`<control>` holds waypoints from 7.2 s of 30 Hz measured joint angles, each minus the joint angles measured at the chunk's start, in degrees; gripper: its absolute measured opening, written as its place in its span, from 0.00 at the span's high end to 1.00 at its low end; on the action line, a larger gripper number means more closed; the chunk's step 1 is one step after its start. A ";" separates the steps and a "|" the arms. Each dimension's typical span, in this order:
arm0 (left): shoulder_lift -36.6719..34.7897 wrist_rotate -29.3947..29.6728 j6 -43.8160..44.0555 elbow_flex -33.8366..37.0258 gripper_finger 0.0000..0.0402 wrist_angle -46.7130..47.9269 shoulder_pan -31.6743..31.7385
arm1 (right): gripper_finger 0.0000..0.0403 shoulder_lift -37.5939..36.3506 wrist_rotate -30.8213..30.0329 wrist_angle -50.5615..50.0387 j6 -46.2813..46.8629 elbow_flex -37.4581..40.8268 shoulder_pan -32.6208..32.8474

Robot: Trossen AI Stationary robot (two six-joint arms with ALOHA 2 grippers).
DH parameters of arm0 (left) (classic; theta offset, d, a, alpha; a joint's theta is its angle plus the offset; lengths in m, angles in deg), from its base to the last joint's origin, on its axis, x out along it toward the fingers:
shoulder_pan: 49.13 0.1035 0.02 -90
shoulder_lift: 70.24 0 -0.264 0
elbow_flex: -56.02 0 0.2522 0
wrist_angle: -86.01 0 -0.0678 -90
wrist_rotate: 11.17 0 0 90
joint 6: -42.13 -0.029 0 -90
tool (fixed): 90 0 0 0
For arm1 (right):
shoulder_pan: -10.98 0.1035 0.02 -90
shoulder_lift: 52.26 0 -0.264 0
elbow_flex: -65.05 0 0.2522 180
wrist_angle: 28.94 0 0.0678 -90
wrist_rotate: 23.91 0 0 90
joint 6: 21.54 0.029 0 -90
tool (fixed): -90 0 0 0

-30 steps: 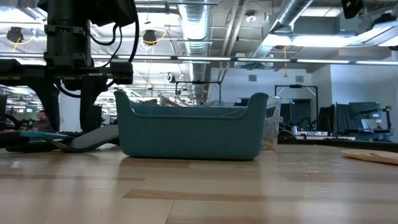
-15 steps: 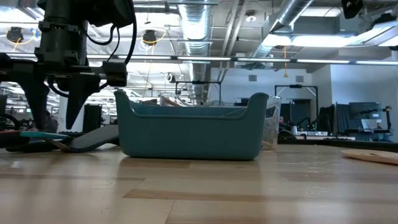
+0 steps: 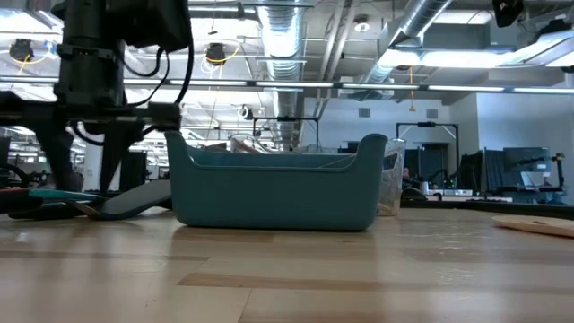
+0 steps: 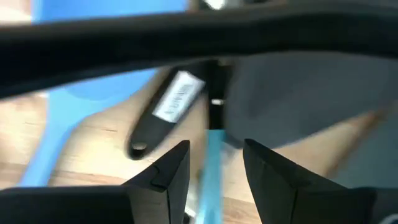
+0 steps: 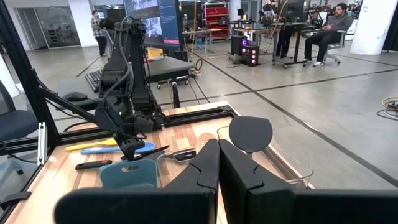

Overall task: Pick & Place Kitchen Items
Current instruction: Put the blue table knife into the blue bin, then put the black slotted spatula into the bottom transparent bin

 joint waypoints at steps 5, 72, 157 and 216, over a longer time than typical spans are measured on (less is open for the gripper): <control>0.00 -0.74 0.21 2.08 0.66 -3.78 0.00 | 1.00 0.00 0.00 0.00 -0.02 0.00 0.00; -11.26 10.18 -15.04 1.64 0.99 -5.46 -0.47 | 1.00 -0.02 0.00 -0.04 0.03 0.00 0.02; 13.44 5.58 -96.00 -21.70 1.00 -15.87 6.57 | 1.00 -0.02 -10.47 -2.94 11.50 0.00 0.02; 17.99 2.52 -94.50 -18.73 0.81 -21.81 7.82 | 1.00 -0.01 -10.45 -5.62 11.02 0.00 0.00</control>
